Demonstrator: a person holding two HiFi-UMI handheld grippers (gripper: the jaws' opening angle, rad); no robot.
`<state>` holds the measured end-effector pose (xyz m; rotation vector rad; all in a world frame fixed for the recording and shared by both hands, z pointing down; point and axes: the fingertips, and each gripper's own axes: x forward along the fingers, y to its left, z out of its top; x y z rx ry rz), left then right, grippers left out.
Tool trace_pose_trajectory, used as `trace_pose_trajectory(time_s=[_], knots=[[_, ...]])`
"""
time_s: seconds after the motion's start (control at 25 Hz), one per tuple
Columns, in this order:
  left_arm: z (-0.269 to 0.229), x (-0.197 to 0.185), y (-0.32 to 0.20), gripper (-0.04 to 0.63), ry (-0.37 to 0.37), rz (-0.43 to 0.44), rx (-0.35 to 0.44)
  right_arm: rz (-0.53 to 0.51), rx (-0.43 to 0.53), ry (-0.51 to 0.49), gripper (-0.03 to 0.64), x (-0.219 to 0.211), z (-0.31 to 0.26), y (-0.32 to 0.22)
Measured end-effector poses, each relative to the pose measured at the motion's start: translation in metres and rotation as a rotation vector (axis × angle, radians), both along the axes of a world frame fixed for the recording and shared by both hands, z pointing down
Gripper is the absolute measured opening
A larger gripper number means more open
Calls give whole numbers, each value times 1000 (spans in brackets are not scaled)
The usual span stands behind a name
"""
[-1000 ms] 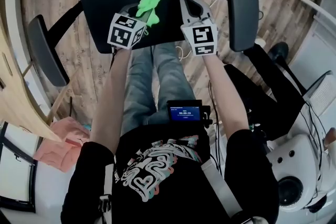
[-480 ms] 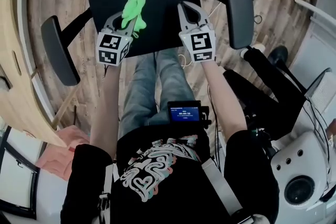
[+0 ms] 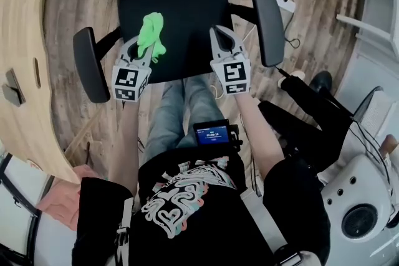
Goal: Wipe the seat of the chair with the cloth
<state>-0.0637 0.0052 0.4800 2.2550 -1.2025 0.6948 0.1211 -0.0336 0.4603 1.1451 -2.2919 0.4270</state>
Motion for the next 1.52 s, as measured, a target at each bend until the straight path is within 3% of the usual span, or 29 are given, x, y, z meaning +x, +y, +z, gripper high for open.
trace_pose_trajectory(time_s=[0.28, 0.68, 1.08, 1.4, 1.52], knots=[[-74, -23, 9, 71, -7, -4, 94, 38, 42, -2, 0, 4, -57, 14], [-175, -61, 30, 71, -9, 42, 211, 70, 150, -12, 0, -25, -145, 27], [-246, -57, 39, 71, -4, -18, 296, 63, 207, -31, 0, -24, -205, 34], [-281, -86, 40, 71, -30, -100, 363, 59, 229, -93, 0, -40, -234, 29], [-295, -94, 37, 71, -1, -149, 393, 47, 248, -106, 0, -44, -248, 25]])
